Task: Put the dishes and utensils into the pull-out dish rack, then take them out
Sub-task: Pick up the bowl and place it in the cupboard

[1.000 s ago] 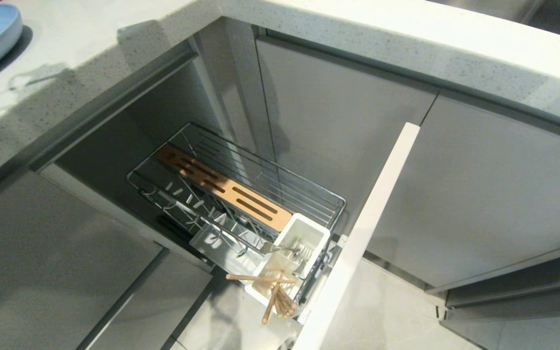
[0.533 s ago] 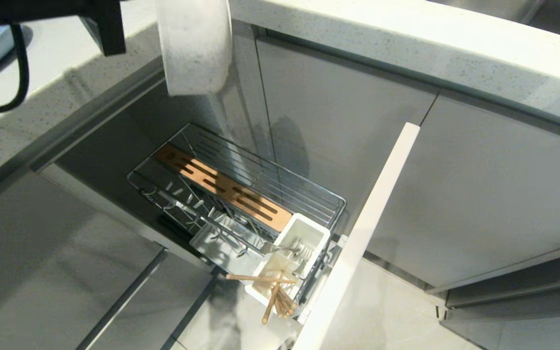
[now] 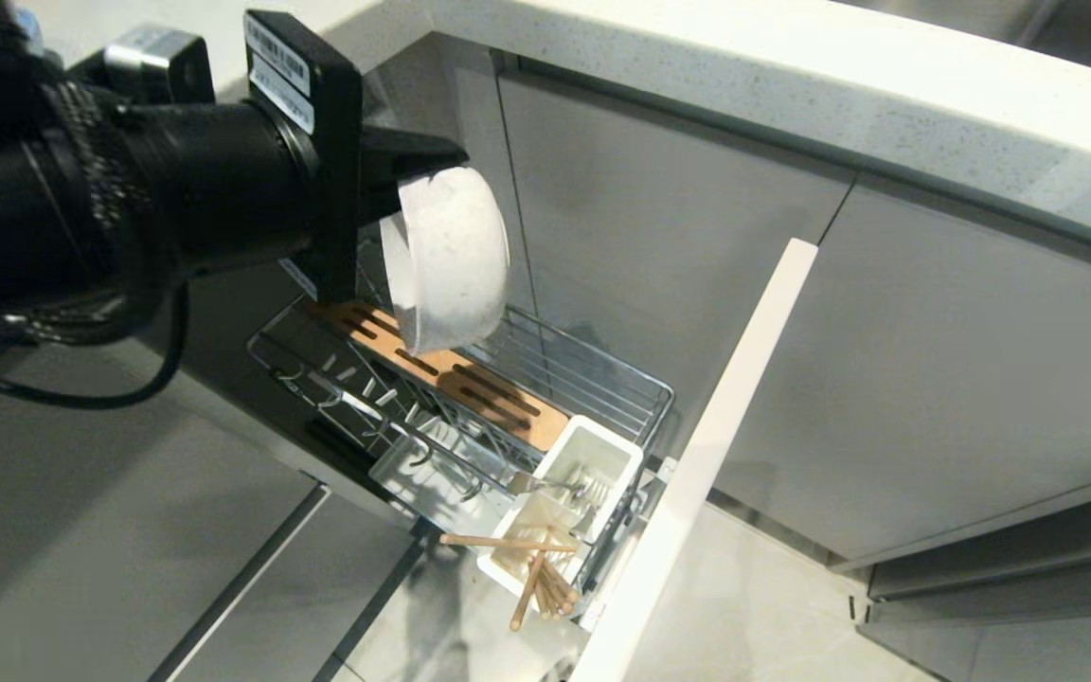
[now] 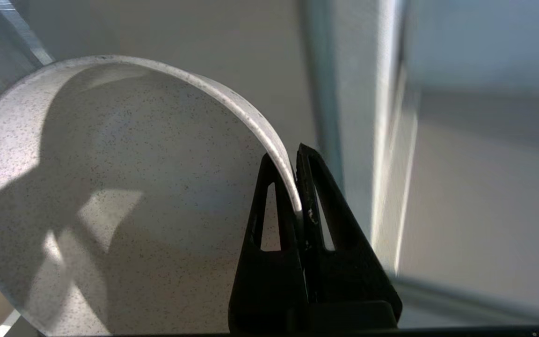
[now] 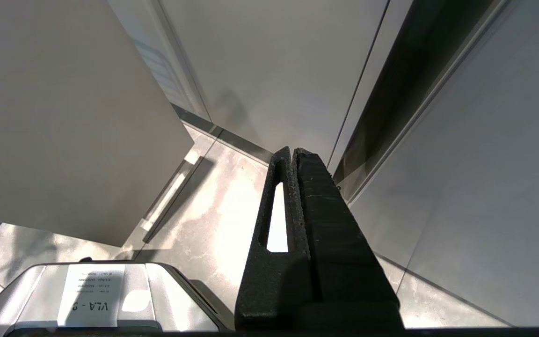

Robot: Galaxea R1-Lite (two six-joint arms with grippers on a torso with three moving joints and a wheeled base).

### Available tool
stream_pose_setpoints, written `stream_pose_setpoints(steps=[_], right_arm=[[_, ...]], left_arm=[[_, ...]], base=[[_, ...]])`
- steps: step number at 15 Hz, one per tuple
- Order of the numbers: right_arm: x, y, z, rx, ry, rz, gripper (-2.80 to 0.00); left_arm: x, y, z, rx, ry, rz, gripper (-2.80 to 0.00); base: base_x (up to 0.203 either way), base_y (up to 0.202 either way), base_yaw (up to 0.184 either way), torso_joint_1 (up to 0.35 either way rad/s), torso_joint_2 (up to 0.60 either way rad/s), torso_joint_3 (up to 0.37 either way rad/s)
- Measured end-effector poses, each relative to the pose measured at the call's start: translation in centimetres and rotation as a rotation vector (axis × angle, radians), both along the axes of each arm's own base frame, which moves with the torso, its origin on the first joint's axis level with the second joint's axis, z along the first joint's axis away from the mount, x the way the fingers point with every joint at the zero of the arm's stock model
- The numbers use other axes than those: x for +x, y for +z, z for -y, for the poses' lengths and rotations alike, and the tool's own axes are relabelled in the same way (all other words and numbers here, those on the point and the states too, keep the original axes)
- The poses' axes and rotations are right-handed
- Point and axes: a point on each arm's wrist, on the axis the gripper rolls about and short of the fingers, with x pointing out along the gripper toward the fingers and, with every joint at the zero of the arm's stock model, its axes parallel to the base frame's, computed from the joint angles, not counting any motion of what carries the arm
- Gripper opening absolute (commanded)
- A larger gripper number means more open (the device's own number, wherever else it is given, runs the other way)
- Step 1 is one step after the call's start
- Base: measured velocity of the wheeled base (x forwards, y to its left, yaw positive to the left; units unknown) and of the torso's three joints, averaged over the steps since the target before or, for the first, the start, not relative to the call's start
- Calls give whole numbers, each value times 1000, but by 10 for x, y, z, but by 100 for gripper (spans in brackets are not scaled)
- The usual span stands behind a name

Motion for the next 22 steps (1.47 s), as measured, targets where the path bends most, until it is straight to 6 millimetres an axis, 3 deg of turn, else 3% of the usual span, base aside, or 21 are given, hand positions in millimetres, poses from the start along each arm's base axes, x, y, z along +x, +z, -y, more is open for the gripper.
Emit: stream_pose_setpoints(steps=[15,22], right_arm=[[0,0,0,-1,0,0,-280],[0,0,0,-1,0,0,-280]], left_arm=[[65,-115,52,-179,128,95,-280],[92,-139,52,-236,159,190,-280]], base=[[0,0,0,0,0,0],[0,0,0,0,0,0]])
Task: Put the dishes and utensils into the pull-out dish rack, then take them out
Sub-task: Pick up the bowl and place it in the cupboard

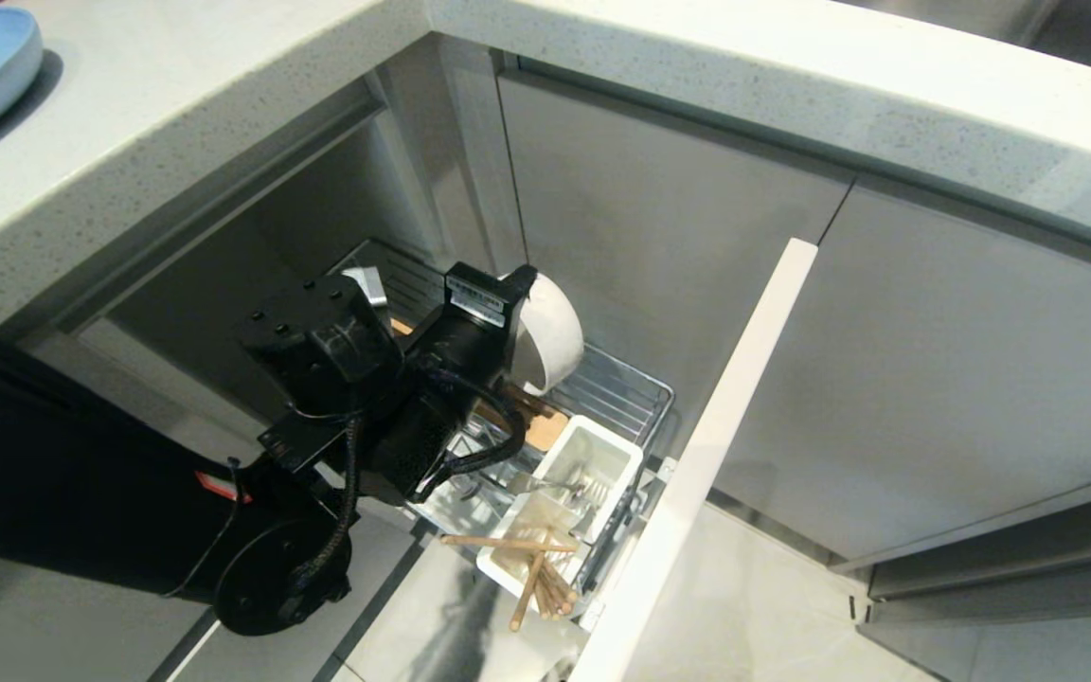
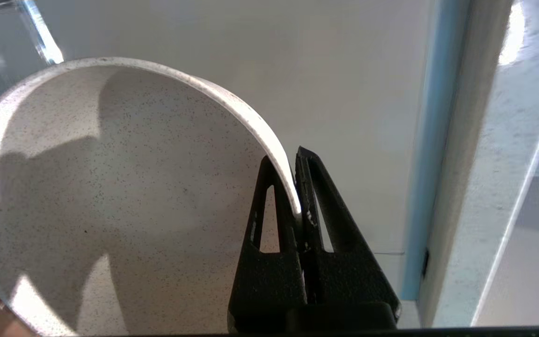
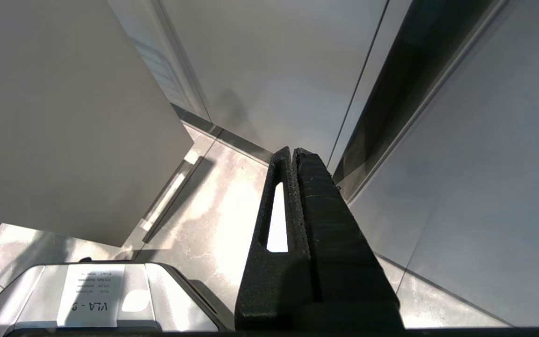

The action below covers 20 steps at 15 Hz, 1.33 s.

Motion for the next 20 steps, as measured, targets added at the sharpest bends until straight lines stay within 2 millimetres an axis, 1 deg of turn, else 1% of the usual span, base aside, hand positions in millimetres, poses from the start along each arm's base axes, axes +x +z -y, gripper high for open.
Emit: stream_pose_setpoints(steps=[5,11,20], right_arm=[[0,0,0,0,0,0,-280],[0,0,0,0,0,0,-280],[0,0,0,0,0,0,-280]], left_arm=[[5,-2,-1,-34,-11,43,-280],[13,-12,3,-65,-33,56,-280],[25,-33,8,-73,-46,5,-280]], base=[[0,0,0,0,0,0],[0,0,0,0,0,0],[0,0,0,0,0,0]])
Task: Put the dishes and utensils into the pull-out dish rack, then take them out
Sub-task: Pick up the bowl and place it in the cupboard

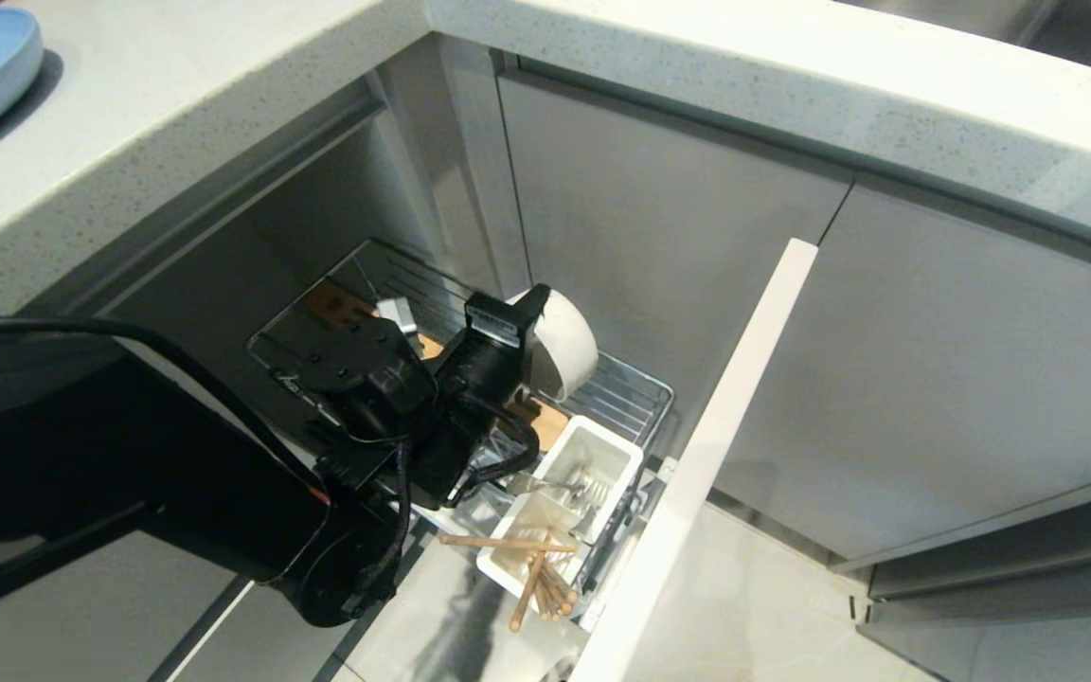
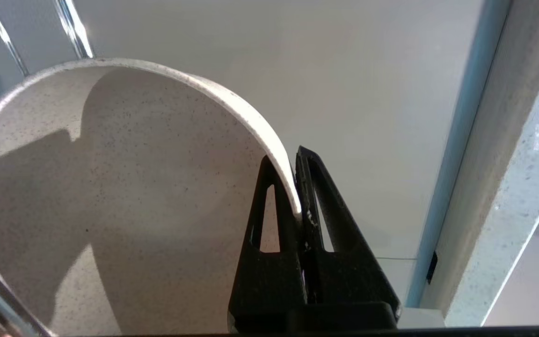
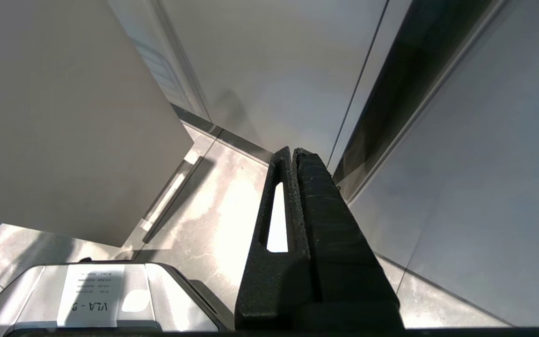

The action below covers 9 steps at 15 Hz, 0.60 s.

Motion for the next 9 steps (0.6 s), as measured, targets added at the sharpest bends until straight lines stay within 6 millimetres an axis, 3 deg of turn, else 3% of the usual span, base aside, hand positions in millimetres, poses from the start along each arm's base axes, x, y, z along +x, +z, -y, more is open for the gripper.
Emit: stream_pose_setpoints(steps=[9], right_arm=[[0,0,0,0,-1,0,-280]], left_arm=[[8,-12,1,1,3,-37,-280]], base=[[0,0,0,0,0,0]])
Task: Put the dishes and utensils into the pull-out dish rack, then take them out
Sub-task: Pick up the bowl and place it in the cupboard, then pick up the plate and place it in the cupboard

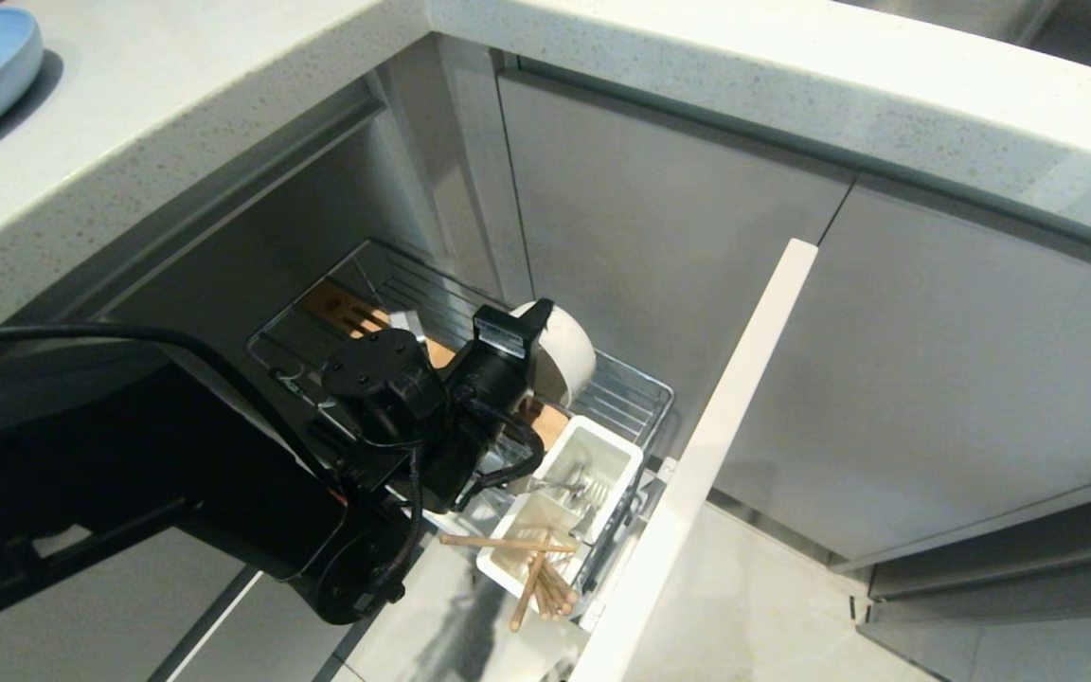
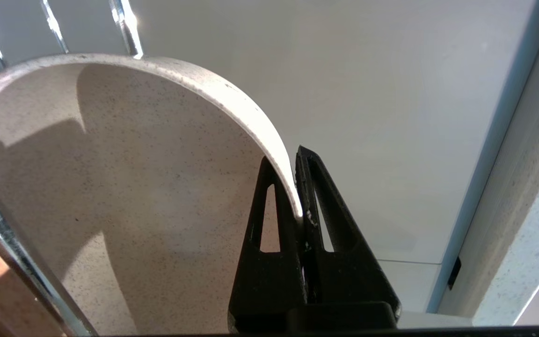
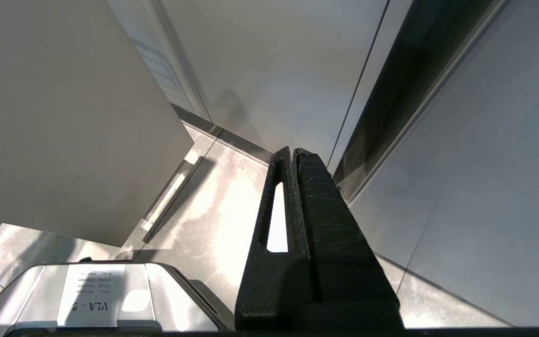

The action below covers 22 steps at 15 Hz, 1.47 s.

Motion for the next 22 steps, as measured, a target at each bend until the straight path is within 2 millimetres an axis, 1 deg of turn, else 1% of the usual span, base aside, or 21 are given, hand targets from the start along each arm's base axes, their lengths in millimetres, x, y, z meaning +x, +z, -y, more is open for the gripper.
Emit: stream_pose_setpoints(steps=[4,5,6,10,14,16,19,22], right_arm=[[0,0,0,0,0,0,-280],[0,0,0,0,0,0,-280],[0,0,0,0,0,0,-280],[0,0,0,0,0,0,-280],[0,0,0,0,0,0,-280],[0,0,0,0,0,0,-280],[0,0,0,0,1,0,-280],[0,0,0,0,0,0,-280]], left_arm=[[1,-1,-1,-7,-1,-7,-280],[1,-1,-1,-6,-1,-7,-64],[1,-1,-1,-5,-1,-7,0],[1,2,-1,-11,-1,-2,0],[-3,10,-1,-19,-7,9,0],[-6,11,-1,14,-11,-28,0],[-10,10,-1,93,-16,-126,0],[-18,20,-6,138,-18,-169,0]], base=[[0,0,0,0,0,0],[0,0,0,0,0,0],[0,0,0,0,0,0],[0,0,0,0,0,0],[0,0,0,0,0,0],[0,0,0,0,0,0],[0,0,0,0,0,0],[0,0,0,0,0,0]])
